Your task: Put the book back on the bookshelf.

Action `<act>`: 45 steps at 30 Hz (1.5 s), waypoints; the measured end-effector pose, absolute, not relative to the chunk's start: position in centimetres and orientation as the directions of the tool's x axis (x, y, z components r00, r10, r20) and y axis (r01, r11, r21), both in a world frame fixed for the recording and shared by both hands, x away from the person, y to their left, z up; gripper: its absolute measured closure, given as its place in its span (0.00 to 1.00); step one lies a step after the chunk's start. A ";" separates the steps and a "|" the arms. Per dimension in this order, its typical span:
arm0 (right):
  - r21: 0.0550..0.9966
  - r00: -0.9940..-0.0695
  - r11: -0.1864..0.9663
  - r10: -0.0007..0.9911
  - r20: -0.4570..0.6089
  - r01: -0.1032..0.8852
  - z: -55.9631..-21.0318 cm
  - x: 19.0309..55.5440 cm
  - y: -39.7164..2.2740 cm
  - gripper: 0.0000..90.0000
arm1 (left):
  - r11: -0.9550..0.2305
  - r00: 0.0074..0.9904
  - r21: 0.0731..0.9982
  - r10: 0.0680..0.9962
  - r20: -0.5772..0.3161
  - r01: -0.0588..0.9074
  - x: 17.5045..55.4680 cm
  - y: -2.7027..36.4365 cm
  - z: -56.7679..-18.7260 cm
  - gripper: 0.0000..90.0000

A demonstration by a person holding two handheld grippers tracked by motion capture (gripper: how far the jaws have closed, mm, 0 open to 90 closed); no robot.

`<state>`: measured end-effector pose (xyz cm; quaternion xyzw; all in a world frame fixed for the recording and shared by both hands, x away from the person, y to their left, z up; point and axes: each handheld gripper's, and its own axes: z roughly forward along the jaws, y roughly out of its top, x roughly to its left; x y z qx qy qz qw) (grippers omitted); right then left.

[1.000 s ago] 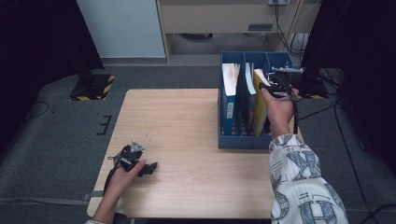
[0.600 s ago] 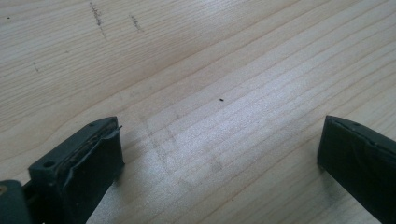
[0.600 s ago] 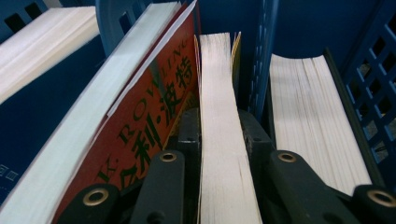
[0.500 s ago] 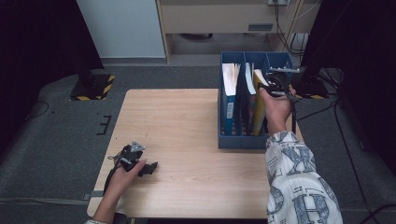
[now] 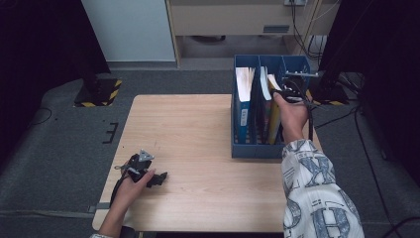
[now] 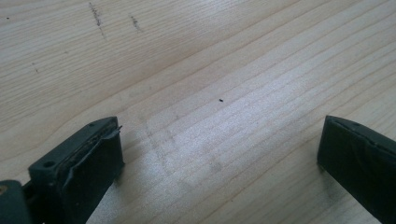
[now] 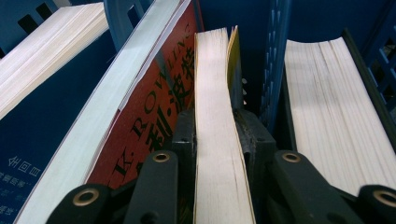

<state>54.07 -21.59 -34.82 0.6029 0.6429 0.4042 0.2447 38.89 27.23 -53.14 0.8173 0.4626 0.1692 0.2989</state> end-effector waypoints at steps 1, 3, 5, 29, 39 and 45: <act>0.815 -0.153 -0.054 0.973 0.173 0.577 -34.8 54.1 -21.6 0.79 | -0.393 0.515 0.645 0.857 0.000 0.655 38.9 27.2 -53.1 0.00; 0.814 -0.149 -0.059 0.973 0.176 0.578 -34.8 54.1 -21.6 0.79 | -0.393 0.515 0.645 0.857 0.000 0.655 38.9 27.2 -53.1 0.00; 0.813 -0.149 -0.062 0.972 0.181 0.579 -34.7 54.0 -21.7 0.78 | -0.393 0.515 0.645 0.857 0.000 0.655 38.9 27.2 -53.1 0.00; 0.818 -0.179 -0.026 0.971 0.156 0.575 -34.4 54.0 -21.3 0.83 | -0.393 0.515 0.646 0.857 -0.001 0.655 38.9 27.2 -53.1 0.00; 0.831 -0.154 -0.026 0.979 0.134 0.556 -34.4 54.1 -21.6 0.84 | -0.393 0.516 0.647 0.857 -0.001 0.654 38.9 27.2 -53.2 0.00; 0.841 -0.136 -0.035 0.982 0.129 0.540 -34.4 54.4 -21.8 0.84 | -0.393 0.516 0.647 0.857 -0.001 0.653 38.9 27.2 -53.2 0.00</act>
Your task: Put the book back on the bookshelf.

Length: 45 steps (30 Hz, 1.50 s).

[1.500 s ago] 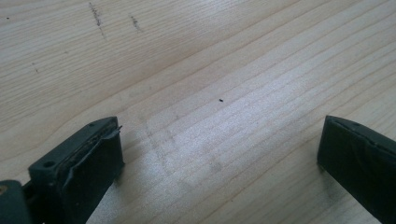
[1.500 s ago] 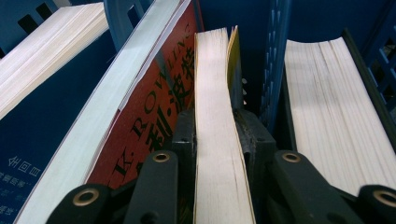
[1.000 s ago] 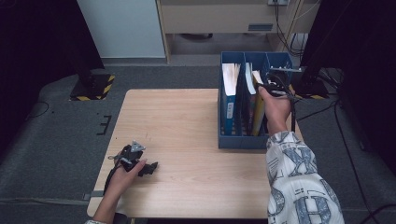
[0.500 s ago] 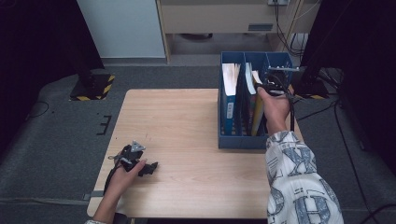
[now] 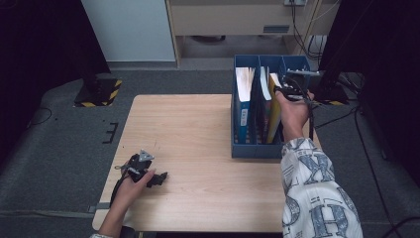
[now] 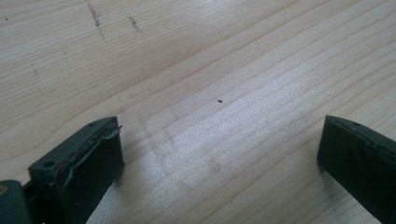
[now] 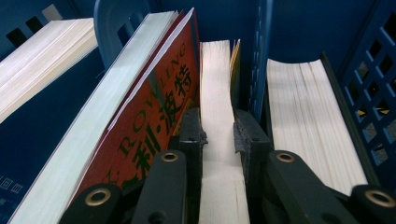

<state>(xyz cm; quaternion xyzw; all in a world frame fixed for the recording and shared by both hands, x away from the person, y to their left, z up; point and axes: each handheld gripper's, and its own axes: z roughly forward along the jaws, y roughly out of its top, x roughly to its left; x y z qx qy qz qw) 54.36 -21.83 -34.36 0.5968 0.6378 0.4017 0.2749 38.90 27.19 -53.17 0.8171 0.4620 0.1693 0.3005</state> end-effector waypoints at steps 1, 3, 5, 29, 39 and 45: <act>0.842 -0.135 -0.034 0.983 0.126 0.538 -34.3 54.4 -21.8 0.84 | -0.393 0.516 0.647 0.857 -0.001 0.653 38.9 27.2 -53.2 0.00; 0.846 -0.134 -0.031 0.984 0.120 0.532 -34.3 54.5 -21.9 0.84 | -0.393 0.516 0.647 0.857 -0.001 0.653 38.9 27.2 -53.2 0.00; 0.855 -0.131 -0.027 0.985 0.110 0.518 -34.2 54.7 -21.8 0.84 | -0.393 0.516 0.647 0.857 -0.001 0.653 38.9 27.2 -53.2 0.00; 0.865 -0.128 0.018 0.990 0.053 0.501 -35.2 55.9 -21.0 0.84 | -0.397 0.521 0.646 0.854 0.000 0.652 39.0 27.1 -53.2 0.00; 0.855 -0.124 0.021 0.991 0.050 0.518 -35.2 55.8 -20.9 0.83 | -0.397 0.520 0.646 0.854 0.000 0.652 39.0 27.1 -53.1 0.00; 0.840 -0.154 0.029 0.986 0.065 0.542 -35.0 55.4 -20.5 0.79 | -0.397 0.520 0.645 0.854 0.000 0.653 39.0 27.1 -53.1 0.00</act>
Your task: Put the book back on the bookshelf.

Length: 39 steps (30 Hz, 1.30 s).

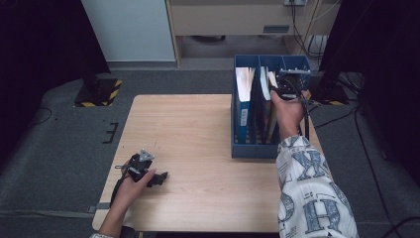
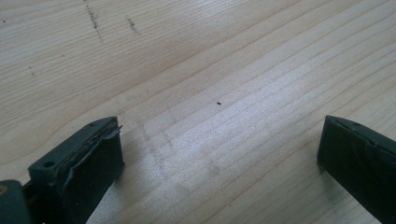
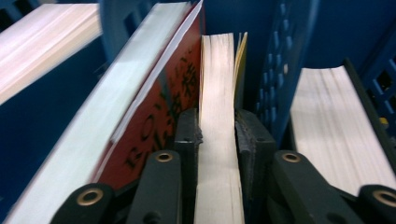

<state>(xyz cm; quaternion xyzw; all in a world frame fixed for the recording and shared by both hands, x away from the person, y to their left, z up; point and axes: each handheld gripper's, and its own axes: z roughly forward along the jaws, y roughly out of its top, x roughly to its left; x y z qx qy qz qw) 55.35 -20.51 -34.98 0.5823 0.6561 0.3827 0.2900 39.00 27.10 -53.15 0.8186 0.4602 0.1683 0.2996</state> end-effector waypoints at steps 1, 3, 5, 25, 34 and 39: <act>0.840 -0.168 0.036 0.983 0.066 0.541 -34.8 55.1 -20.3 0.77 | -0.397 0.519 0.645 0.855 0.000 0.653 39.0 27.1 -53.1 0.00; 0.840 -0.183 0.032 0.980 0.081 0.542 -34.6 55.0 -20.2 0.75 | -0.397 0.519 0.646 0.855 0.000 0.653 39.0 27.1 -53.1 0.00; 0.838 -0.190 0.033 0.978 0.085 0.544 -34.6 54.9 -20.2 0.74 | -0.397 0.519 0.645 0.855 0.000 0.653 39.0 27.1 -53.1 0.00; 0.835 -0.230 0.037 0.967 0.108 0.549 -34.0 54.4 -20.4 0.76 | -0.397 0.520 0.646 0.854 0.000 0.653 39.0 27.1 -53.1 0.00; 0.834 -0.235 0.021 0.963 0.131 0.552 -34.0 54.4 -20.7 0.74 | -0.396 0.519 0.646 0.855 0.000 0.653 39.0 27.1 -53.1 0.00; 0.835 -0.232 0.009 0.962 0.142 0.549 -33.7 54.2 -20.9 0.70 | -0.396 0.519 0.645 0.855 0.000 0.653 39.0 27.0 -53.1 0.00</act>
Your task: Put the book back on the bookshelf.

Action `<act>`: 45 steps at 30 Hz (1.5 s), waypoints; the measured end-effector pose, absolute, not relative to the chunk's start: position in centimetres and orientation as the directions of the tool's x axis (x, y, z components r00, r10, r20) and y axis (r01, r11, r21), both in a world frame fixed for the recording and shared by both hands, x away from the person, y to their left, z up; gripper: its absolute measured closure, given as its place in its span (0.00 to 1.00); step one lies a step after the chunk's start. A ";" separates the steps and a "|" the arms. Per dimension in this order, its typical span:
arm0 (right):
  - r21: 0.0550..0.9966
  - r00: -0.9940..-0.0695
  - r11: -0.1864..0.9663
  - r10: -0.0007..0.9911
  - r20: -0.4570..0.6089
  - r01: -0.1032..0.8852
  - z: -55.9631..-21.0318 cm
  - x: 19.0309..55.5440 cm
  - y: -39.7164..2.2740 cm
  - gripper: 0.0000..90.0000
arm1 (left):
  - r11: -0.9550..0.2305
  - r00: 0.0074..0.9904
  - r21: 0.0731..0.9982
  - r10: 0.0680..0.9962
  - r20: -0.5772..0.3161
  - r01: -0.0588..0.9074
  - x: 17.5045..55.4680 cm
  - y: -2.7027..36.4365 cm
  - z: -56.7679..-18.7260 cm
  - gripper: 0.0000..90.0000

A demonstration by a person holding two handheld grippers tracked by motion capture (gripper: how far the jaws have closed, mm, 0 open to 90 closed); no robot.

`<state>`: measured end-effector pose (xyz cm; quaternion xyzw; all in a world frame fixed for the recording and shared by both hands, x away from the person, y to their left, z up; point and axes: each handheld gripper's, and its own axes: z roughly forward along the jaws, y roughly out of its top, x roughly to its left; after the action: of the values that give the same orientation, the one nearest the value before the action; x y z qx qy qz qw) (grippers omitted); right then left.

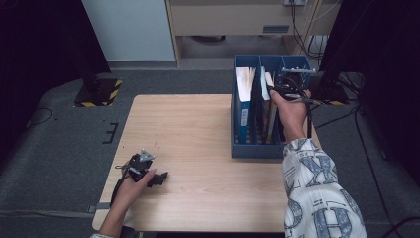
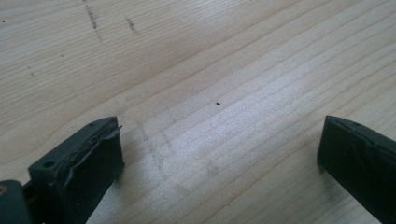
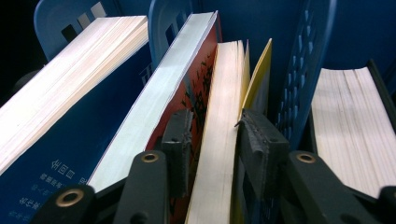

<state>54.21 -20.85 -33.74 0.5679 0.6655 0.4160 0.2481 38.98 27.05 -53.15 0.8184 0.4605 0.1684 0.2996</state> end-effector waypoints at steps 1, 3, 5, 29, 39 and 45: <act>0.835 -0.232 0.007 0.962 0.144 0.550 -33.7 54.2 -20.9 0.69 | -0.397 0.519 0.645 0.855 0.000 0.653 39.0 27.0 -53.1 0.00; 0.839 -0.232 0.005 0.962 0.144 0.543 -33.6 54.1 -21.0 0.67 | -0.396 0.519 0.646 0.855 0.000 0.653 39.0 27.0 -53.1 0.00; 0.842 -0.230 0.002 0.962 0.146 0.540 -33.5 54.0 -21.1 0.66 | -0.396 0.519 0.646 0.855 0.000 0.653 39.0 27.0 -53.1 0.00; 0.858 -0.230 -0.005 0.963 0.143 0.514 -32.2 53.4 -21.6 0.63 | -0.397 0.519 0.644 0.855 0.000 0.654 39.0 27.0 -53.1 0.00; 0.863 -0.237 0.007 0.963 0.130 0.505 -31.7 52.9 -21.7 0.64 | -0.396 0.519 0.646 0.855 0.000 0.653 39.0 27.0 -53.2 0.00; 0.868 -0.242 0.011 0.962 0.126 0.496 -31.5 52.5 -21.9 0.64 | -0.397 0.519 0.646 0.855 0.000 0.652 39.0 27.0 -53.2 0.00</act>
<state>52.51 -21.90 -31.48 0.5539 0.6584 0.4330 0.2689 38.97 27.03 -53.15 0.8184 0.4603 0.1686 0.2997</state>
